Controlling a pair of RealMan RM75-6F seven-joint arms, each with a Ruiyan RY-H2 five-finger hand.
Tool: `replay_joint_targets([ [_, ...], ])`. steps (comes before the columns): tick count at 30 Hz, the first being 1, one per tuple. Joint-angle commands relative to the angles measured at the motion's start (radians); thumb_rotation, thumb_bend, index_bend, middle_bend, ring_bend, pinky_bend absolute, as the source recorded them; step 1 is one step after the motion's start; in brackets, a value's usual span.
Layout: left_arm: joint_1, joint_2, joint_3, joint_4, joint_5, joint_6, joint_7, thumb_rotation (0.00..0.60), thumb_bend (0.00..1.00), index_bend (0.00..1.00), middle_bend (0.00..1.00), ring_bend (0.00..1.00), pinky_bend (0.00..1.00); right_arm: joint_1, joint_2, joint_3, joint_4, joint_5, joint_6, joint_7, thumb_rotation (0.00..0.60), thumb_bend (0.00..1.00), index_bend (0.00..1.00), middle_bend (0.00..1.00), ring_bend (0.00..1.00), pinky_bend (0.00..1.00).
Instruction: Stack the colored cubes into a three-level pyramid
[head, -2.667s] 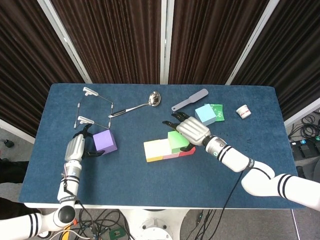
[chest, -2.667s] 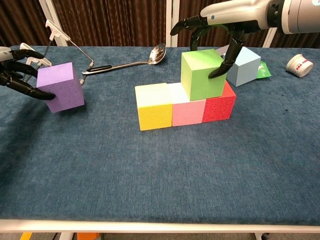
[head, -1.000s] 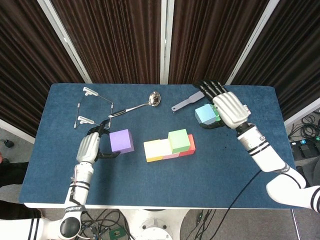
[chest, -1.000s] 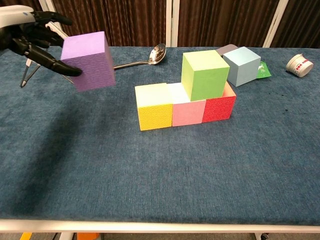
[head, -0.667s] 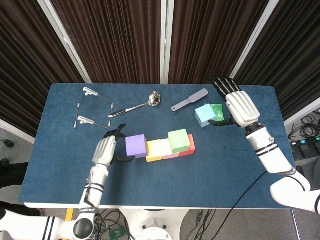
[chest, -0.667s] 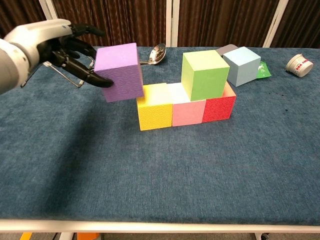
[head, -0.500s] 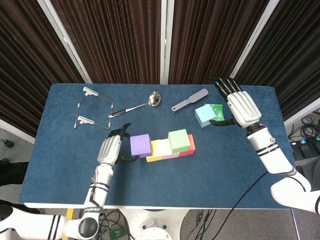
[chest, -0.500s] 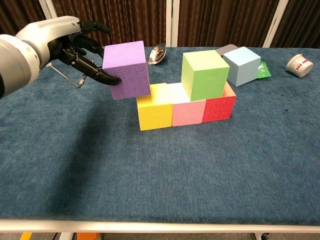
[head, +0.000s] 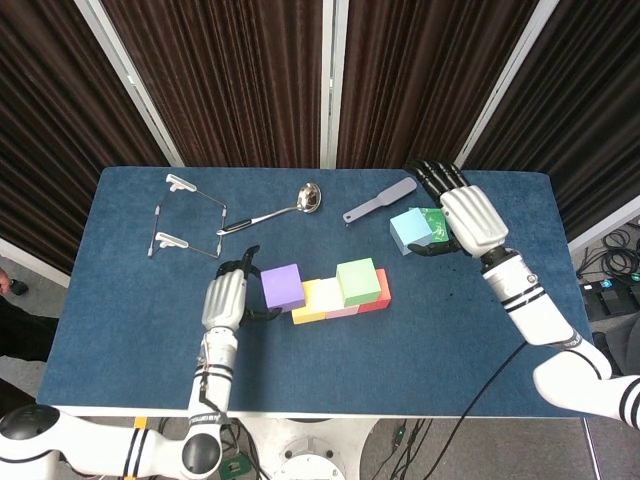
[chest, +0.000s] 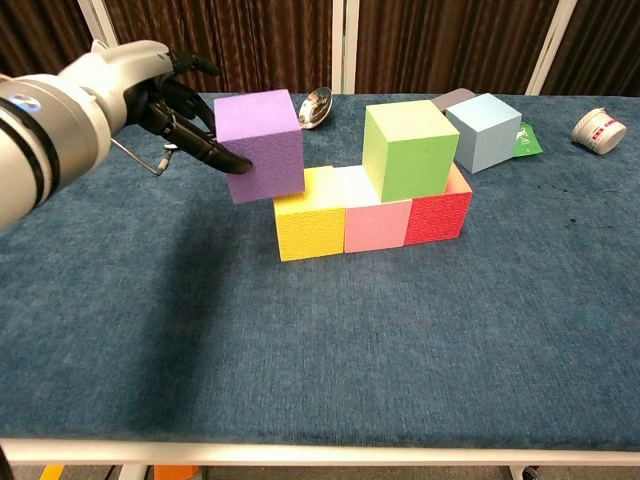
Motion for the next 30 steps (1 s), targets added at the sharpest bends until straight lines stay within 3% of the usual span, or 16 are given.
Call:
replay_joint_targets([
  [1, -0.007, -0.015, -0.009, 0.002, -0.015, 0.004, 0.008, 0.600, 0.15, 0.10, 0.55, 0.15, 0.11, -0.004, -0.003, -0.007, 0.004, -0.019, 0.008, -0.003, 0.600, 0.00, 0.00, 0.00, 0.00, 0.00],
  [9, -0.025, -0.043, -0.027, -0.007, -0.032, 0.024, 0.037, 0.600, 0.15, 0.10, 0.55, 0.15, 0.11, -0.020, 0.010, -0.007, 0.006, -0.030, 0.015, 0.034, 0.600, 0.00, 0.00, 0.00, 0.00, 0.00],
  [30, -0.082, -0.118, -0.076, 0.091, -0.064, -0.008, 0.055, 0.600, 0.15, 0.10, 0.55, 0.15, 0.11, -0.047, 0.014, -0.025, 0.053, -0.073, 0.022, 0.123, 0.600, 0.00, 0.00, 0.00, 0.00, 0.00],
])
